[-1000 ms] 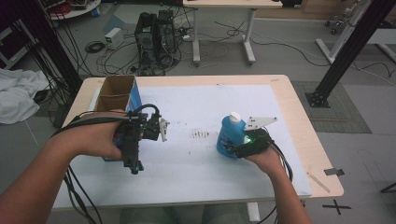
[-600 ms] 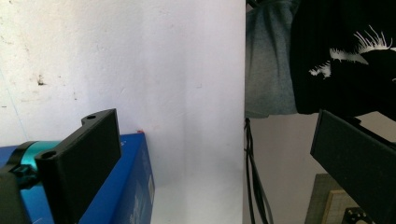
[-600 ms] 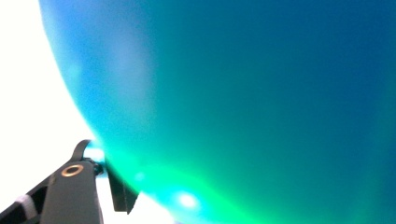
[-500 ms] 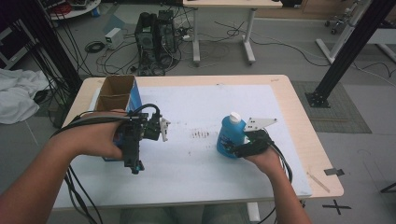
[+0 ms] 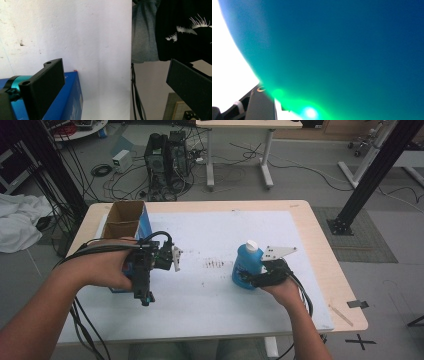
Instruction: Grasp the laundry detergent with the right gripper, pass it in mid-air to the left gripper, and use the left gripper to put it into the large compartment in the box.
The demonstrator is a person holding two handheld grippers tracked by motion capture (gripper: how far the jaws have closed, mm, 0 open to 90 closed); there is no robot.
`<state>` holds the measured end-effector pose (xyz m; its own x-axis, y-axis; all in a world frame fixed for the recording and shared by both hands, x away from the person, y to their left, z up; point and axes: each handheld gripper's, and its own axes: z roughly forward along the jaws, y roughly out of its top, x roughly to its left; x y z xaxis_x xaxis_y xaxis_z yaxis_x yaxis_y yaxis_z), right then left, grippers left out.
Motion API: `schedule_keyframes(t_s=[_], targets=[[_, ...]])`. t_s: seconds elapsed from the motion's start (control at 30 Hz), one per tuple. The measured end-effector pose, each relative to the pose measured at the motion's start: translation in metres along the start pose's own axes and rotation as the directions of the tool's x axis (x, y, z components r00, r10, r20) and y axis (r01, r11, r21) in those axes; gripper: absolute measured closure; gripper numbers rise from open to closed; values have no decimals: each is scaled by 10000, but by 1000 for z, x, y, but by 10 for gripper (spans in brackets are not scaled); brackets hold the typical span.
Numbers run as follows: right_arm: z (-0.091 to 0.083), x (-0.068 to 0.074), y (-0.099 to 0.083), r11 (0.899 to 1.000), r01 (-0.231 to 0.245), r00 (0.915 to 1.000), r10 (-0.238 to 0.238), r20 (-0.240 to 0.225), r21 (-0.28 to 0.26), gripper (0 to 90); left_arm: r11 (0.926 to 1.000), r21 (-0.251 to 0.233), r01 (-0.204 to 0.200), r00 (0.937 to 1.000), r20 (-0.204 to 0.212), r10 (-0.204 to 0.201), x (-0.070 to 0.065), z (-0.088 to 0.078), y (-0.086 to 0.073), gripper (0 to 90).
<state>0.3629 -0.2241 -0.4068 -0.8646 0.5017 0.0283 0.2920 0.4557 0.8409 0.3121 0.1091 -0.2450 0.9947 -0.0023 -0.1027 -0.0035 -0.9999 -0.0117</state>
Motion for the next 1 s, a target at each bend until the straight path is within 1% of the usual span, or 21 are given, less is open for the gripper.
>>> schedule_keyframes(t_s=[0.07,0.1,0.13,0.2,0.3,0.33,0.4,0.43,0.47,0.5,0.63,0.67,0.7,0.73,0.77,0.8,0.87,0.9,0.93,0.97,1.0], targets=[[0,0,0,10000,58,10000,-58,58,-38,352,10000,-4,-10,10000,32,10,0,0,0,18],[0,-1,0,9998,161,9998,-160,70,-109,358,10000,8,-94,9999,-133,94,1,0,0,18],[-1,0,0,10000,20,10000,-20,4,-65,365,10000,26,-82,9999,-123,82,1,0,0,18],[0,-1,0,9998,154,9999,-154,17,-92,380,10000,10,-72,9999,-97,72,2,1,0,18],[0,-2,0,9997,193,9998,-193,-47,-142,403,10000,10,-72,10000,-12,72,2,1,0,18],[0,-1,0,9997,206,9997,-208,-117,-105,416,10000,15,23,10000,-3,-23,2,2,1,18],[-1,0,0,9999,110,9999,-110,-119,-38,418,10000,61,29,10000,-20,-29,2,2,1,18],[0,0,0,9997,209,9997,-210,-80,-109,420,9999,39,-105,9999,-39,105,3,2,1,18],[0,-1,0,9996,239,9997,-240,-108,-125,428,9999,46,-94,9999,-54,94,3,2,2,18],[-1,0,0,9999,80,9999,-81,-108,-80,434,9999,36,-120,9999,-19,120,3,2,3,18],[-1,-1,0,9995,266,9995,-268,-147,-166,447,9999,46,-130,9999,-102,131,2,2,4,18],[-1,-1,0,9995,269,9995,-272,-168,-164,452,10000,32,-19,10000,30,18,2,2,4,18],[-1,-1,0,9997,171,9996,-175,-233,-153,453,9999,38,-149,9999,-25,149,3,2,5,18],[-1,-2,0,9997,195,9995,-199,-234,-145,455,9998,105,-157,9999,-72,157,3,1,5,18],[-1,-1,0,9998,160,9996,-164,-250,-129,456,9999,89,-133,9998,-120,134,3,1,6,18],[-2,-1,0,9999,137,9996,-139,-261,-100,456,10000,82,-8,10000,-6,8,3,1,5,18],[-2,-1,1,9996,269,9993,-270,-248,-41,458,9999,69,-107,9999,-70,107,5,0,6,18],[-2,0,3,9990,442,9987,-445,-256,-92,458,9999,69,-107,9999,-70,107,5,0,6,18],[-2,1,3,9985,445,9988,-451,-179,-312,458,9999,85,-77,9999,-86,78,7,0,6,18],[-2,1,3,9985,445,9988,-451,-179,-312,458,9999,85,-77,9999,-86,78,7,0,6,18],[-6,4,7,9985,465,9987,-471,-215,-281,459,9999,140,31,10000,-85,-29,8,-1,7,18]])
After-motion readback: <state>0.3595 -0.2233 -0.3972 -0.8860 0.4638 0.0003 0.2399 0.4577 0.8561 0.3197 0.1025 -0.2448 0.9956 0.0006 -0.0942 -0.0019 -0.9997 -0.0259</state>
